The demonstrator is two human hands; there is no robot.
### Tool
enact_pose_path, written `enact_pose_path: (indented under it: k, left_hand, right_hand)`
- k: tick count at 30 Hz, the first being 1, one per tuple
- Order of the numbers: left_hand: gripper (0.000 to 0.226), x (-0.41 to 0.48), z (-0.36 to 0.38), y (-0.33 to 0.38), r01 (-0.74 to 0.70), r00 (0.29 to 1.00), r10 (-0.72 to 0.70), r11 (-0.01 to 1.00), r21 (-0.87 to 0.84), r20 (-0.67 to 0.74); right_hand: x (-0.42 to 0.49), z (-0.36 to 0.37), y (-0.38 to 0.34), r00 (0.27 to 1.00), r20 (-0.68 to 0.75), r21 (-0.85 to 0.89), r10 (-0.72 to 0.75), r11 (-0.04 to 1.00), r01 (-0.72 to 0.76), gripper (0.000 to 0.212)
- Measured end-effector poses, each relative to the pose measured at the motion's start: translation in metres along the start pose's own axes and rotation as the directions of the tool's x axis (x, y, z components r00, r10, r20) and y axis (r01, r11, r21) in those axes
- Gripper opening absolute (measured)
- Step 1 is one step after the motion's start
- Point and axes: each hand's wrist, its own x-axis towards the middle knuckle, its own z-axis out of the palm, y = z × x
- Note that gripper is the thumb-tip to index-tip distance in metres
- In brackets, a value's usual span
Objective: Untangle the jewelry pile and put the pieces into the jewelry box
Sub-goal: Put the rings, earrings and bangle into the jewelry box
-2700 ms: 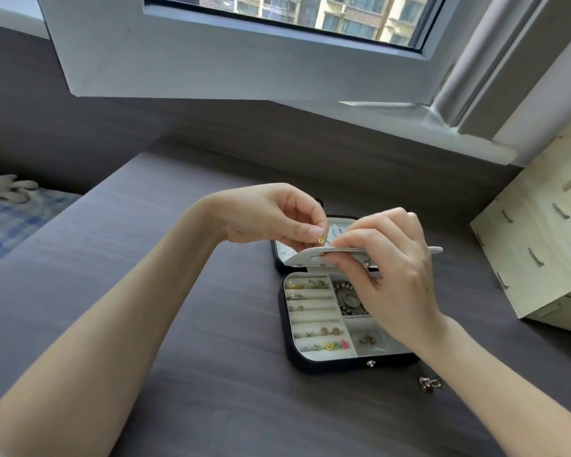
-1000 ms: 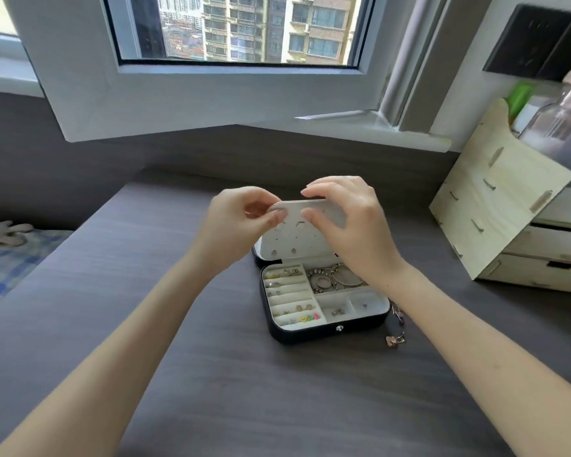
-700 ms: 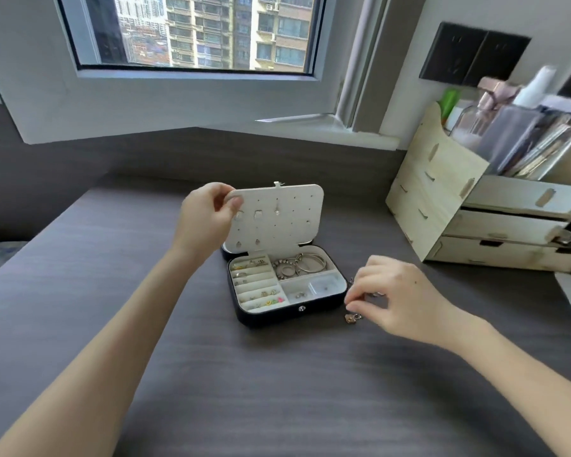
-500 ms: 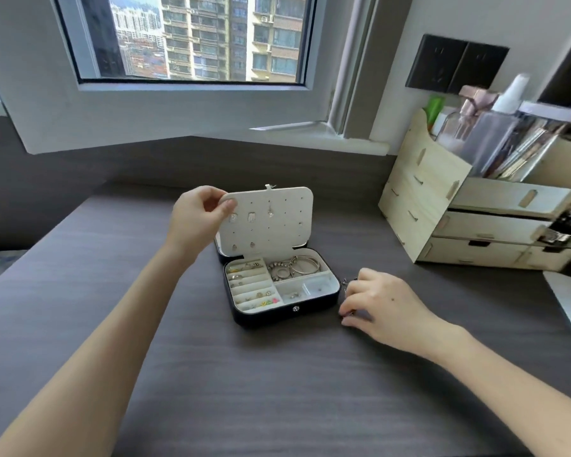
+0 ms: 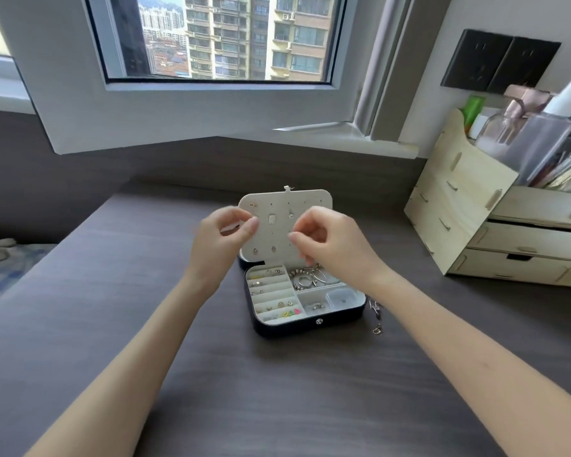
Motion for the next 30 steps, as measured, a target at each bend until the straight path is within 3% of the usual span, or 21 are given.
enact_pose_path:
  k: [6, 9, 13, 20, 24, 30]
  left_hand:
    - [0.015, 0.0, 0.003, 0.0, -0.004, 1.0, 0.004, 0.999, 0.037, 0.019]
    - [0.009, 0.003, -0.002, -0.001, -0.024, 1.0, 0.022, 0.997, 0.068, 0.022]
    - [0.006, 0.005, -0.003, -0.003, -0.062, 0.998, 0.06, 0.988, 0.139, 0.02]
    - [0.007, 0.01, -0.014, -0.002, 0.023, 0.984, -0.032, 0.998, 0.056, 0.177]
    - [0.01, 0.011, -0.021, -0.003, 0.11, 0.954, -0.1, 0.994, -0.018, 0.284]
    - [0.01, 0.012, -0.02, -0.004, 0.132, 0.947, -0.109, 0.989, -0.059, 0.301]
  right_hand:
    - [0.021, 0.037, 0.001, 0.995, -0.035, 0.002, -0.09, 0.996, 0.09, 0.005]
    - [0.023, 0.042, 0.003, 0.987, -0.025, -0.041, -0.162, 0.986, 0.161, 0.016]
    - [0.024, 0.044, 0.006, 0.99, -0.057, 0.072, -0.125, 0.989, 0.129, 0.013]
    - [0.027, 0.04, 0.011, 0.996, 0.004, 0.234, -0.085, 0.969, 0.082, 0.003]
    - [0.031, 0.035, 0.011, 0.99, 0.081, 0.28, -0.119, 0.955, 0.092, 0.013]
    - [0.038, 0.033, 0.017, 0.981, 0.137, 0.362, -0.136, 0.929, 0.078, 0.009]
